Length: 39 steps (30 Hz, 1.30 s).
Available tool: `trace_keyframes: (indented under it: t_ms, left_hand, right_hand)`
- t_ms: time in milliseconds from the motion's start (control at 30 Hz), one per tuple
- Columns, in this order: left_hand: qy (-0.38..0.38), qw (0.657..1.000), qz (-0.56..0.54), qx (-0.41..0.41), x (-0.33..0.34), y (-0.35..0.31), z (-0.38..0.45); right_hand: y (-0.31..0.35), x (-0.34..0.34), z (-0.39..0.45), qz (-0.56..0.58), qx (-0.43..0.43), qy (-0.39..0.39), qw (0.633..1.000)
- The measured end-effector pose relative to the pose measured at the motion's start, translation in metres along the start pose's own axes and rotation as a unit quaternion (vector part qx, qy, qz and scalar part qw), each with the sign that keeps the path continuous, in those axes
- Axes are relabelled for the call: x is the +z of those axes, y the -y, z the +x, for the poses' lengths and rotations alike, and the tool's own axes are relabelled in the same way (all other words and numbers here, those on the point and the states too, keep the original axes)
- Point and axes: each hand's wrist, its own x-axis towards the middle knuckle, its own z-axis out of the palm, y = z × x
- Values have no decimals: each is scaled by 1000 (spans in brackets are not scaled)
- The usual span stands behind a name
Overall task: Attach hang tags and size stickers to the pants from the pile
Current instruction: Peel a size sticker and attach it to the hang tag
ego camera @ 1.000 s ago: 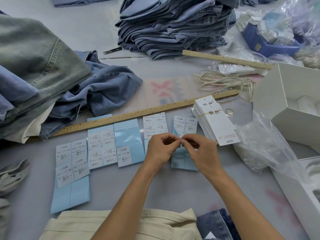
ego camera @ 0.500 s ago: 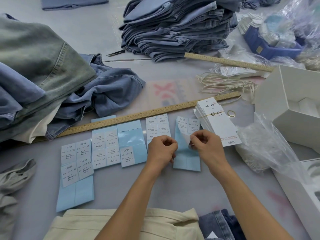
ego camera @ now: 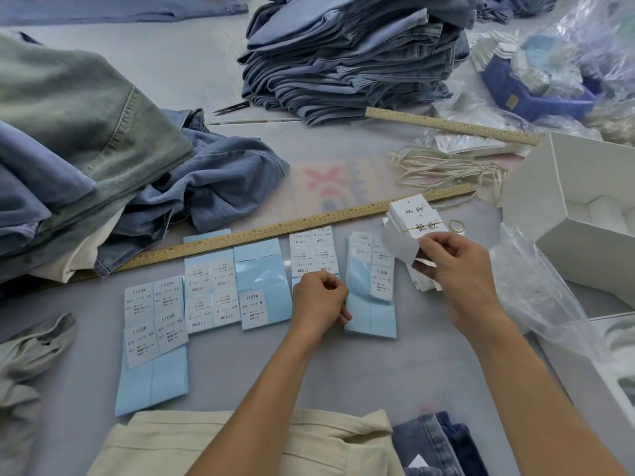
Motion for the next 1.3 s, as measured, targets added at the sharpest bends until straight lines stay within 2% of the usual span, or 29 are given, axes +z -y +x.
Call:
trace_keyframes:
  t_ms: [100,167,233,267,333,433,500,567,600,633,733,933,967,1100,1133,1200,1300]
  left_hand:
    - [-24,999,28,30,-1,-1,-5]
    - [-83,990,87,80,-2,-3,-10]
    - [-150,964,155,155,-3,-11,-15]
    - [-160,950,170,206,0,-19,-17]
    - [-126,920,192,318,13,-39,-21]
    - [-6,859,261,440,54,-73,-25]
    - [56,790,387,473,86,-88,-26]
    - [76,706,513,482,107,-95,-30]
    - [76,678,548,484,113,-96,-32]
    - [69,666,563,485,117,-97,-33]
    - [49,679,549,485,116,-98,-33]
    - [34,738,470,483,107,-100,-26]
    - [28,758,452,470,107,-99,-25]
    - [28,888,298,348,104,-99,-15]
    - [33,910,255,326,103,-100,-12]
    - [47,931,193,305,100,-102,-7]
    - [70,943,158,286,96,-102,-2]
  right_hand:
    - [1,-10,-12,50,15,-20,998]
    - [-8,-16,-28,88,41,-25,995]
    - [-23,-22,-47,124,81,-36,988]
    - [-32,-24,-56,135,104,-51,984]
    - [-52,-26,-71,141,148,-92,974]
    - [-74,-21,-84,176,195,-117,958]
    - [-79,-18,-88,210,207,-105,950]
    - [-78,-19,-87,216,202,-101,950]
    - [-78,-19,-86,214,199,-101,951]
    - [-78,-20,-86,212,197,-99,952]
    - [-79,-21,-86,209,204,-94,952]
    - [-80,-20,-89,225,214,-112,944]
    - [-80,-20,-89,223,215,-111,944]
    - [-79,-20,-89,215,222,-111,944]
    - [-79,-20,-89,212,223,-111,945]
    - [-79,-20,-90,210,222,-110,946]
    - [-79,-20,-90,203,221,-113,947]
